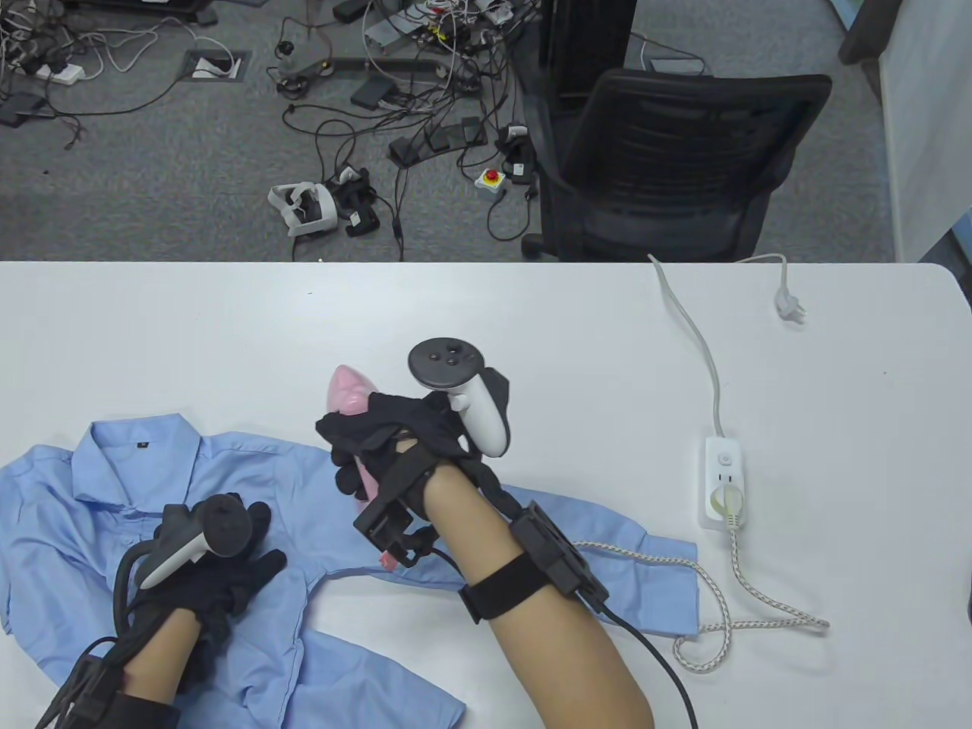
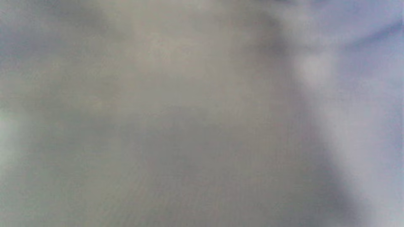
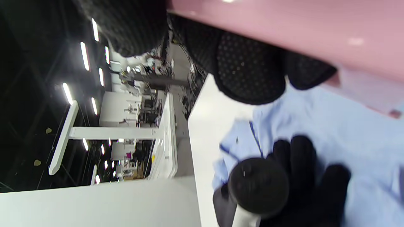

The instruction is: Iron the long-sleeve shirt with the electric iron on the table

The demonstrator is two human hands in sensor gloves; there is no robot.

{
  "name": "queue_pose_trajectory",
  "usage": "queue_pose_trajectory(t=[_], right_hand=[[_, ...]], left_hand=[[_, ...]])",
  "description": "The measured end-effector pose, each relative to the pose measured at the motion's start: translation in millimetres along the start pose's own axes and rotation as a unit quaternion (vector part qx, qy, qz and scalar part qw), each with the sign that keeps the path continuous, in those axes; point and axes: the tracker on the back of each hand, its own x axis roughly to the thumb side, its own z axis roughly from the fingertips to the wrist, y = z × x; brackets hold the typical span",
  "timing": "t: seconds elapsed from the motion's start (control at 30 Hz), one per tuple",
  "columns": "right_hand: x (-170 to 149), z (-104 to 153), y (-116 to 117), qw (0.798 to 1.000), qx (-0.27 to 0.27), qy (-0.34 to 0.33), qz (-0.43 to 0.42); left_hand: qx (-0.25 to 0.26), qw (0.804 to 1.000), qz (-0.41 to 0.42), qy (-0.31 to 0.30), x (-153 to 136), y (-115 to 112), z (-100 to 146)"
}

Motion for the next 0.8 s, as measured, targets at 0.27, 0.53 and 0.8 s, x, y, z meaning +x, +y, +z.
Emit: queue_pose_trajectory(t=[0.27, 0.53, 0.8], right_hand=[[-55, -71, 39, 0.99, 0.09, 0.048, -0.097], [-80, -100, 60, 0.983, 0.116, 0.07, -0.125], [-92, -112, 69, 0.989, 0.055, 0.111, -0.082]], left_hand=[[0.002, 1.0, 0.006, 0.001, 1, 1, 1], [0.003, 1.0, 0.007, 0.002, 1, 1, 1], [0.001, 1.0, 0.006, 0.001, 0, 0, 1]])
